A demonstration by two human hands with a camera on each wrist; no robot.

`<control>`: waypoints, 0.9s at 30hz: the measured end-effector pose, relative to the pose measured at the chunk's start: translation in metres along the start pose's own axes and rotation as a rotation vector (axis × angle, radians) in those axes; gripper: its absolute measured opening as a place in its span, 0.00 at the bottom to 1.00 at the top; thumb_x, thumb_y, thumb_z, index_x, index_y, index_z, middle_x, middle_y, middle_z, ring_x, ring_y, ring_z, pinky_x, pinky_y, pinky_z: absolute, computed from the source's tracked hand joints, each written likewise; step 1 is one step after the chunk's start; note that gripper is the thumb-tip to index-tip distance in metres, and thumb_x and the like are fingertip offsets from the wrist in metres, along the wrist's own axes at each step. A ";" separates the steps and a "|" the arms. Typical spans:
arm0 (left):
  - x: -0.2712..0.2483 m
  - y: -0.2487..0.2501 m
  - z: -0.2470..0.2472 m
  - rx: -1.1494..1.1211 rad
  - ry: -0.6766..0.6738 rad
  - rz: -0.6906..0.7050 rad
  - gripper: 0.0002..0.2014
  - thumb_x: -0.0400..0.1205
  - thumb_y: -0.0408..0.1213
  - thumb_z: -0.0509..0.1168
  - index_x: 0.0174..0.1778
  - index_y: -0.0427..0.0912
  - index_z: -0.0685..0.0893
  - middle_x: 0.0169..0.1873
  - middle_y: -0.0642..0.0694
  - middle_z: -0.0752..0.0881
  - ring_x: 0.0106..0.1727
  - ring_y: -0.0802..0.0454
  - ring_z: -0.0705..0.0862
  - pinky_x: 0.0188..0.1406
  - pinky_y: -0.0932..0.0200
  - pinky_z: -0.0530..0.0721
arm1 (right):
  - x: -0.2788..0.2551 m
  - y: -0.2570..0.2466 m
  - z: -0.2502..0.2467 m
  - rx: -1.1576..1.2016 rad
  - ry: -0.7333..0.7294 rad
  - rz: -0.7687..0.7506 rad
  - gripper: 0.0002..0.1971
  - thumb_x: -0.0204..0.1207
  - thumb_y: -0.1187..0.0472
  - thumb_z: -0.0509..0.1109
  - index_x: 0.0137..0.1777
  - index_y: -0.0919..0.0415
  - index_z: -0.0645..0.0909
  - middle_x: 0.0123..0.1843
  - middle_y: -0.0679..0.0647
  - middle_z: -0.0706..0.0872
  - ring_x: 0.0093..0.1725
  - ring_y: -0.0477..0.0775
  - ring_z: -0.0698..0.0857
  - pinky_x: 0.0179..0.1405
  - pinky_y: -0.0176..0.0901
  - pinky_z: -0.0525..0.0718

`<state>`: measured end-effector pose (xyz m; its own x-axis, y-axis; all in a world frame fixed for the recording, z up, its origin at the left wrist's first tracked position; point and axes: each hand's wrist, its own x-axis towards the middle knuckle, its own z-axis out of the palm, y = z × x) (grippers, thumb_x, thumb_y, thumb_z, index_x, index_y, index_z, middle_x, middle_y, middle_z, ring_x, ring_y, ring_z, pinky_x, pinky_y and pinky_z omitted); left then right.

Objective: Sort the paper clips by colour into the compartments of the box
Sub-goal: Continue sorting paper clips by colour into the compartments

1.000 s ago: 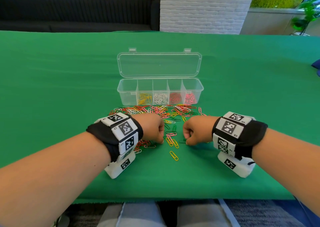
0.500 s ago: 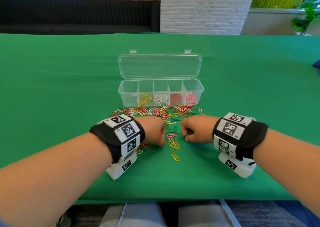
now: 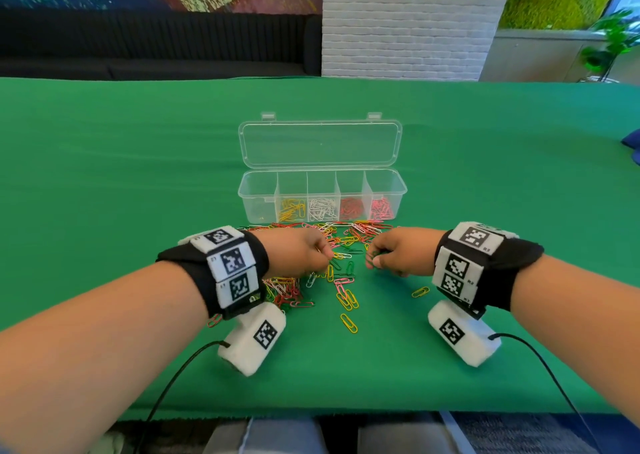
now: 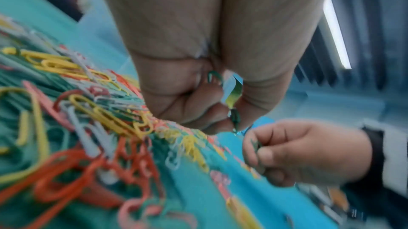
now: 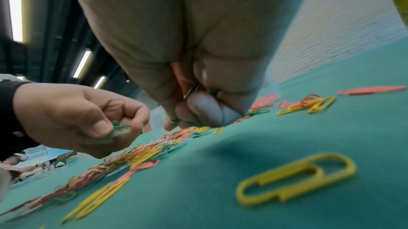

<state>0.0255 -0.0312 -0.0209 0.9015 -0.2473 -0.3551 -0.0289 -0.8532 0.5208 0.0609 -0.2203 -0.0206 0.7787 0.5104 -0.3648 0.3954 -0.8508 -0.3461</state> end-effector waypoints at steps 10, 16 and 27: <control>0.003 -0.019 -0.036 -0.889 -0.041 -0.222 0.16 0.85 0.24 0.49 0.45 0.39 0.82 0.31 0.45 0.71 0.20 0.60 0.71 0.16 0.73 0.73 | 0.033 -0.020 -0.015 0.598 -0.019 0.076 0.14 0.84 0.71 0.54 0.37 0.61 0.73 0.32 0.53 0.76 0.20 0.41 0.75 0.21 0.29 0.74; 0.002 -0.032 -0.057 -1.125 0.022 -0.270 0.17 0.83 0.22 0.45 0.45 0.33 0.81 0.35 0.41 0.73 0.20 0.56 0.80 0.16 0.71 0.80 | 0.053 -0.044 -0.033 0.871 -0.091 0.092 0.13 0.84 0.73 0.52 0.41 0.65 0.73 0.31 0.54 0.74 0.19 0.41 0.73 0.16 0.27 0.73; 0.025 -0.050 -0.117 -1.101 0.305 -0.290 0.12 0.84 0.23 0.52 0.44 0.33 0.80 0.38 0.42 0.70 0.35 0.54 0.77 0.29 0.68 0.85 | 0.112 -0.105 -0.063 1.030 -0.030 0.181 0.13 0.84 0.70 0.53 0.39 0.67 0.73 0.32 0.56 0.71 0.28 0.47 0.71 0.18 0.28 0.76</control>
<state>0.1004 0.0590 0.0353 0.8832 0.1381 -0.4481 0.4480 0.0337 0.8934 0.1373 -0.0814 0.0291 0.7672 0.4007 -0.5008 -0.3428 -0.4037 -0.8482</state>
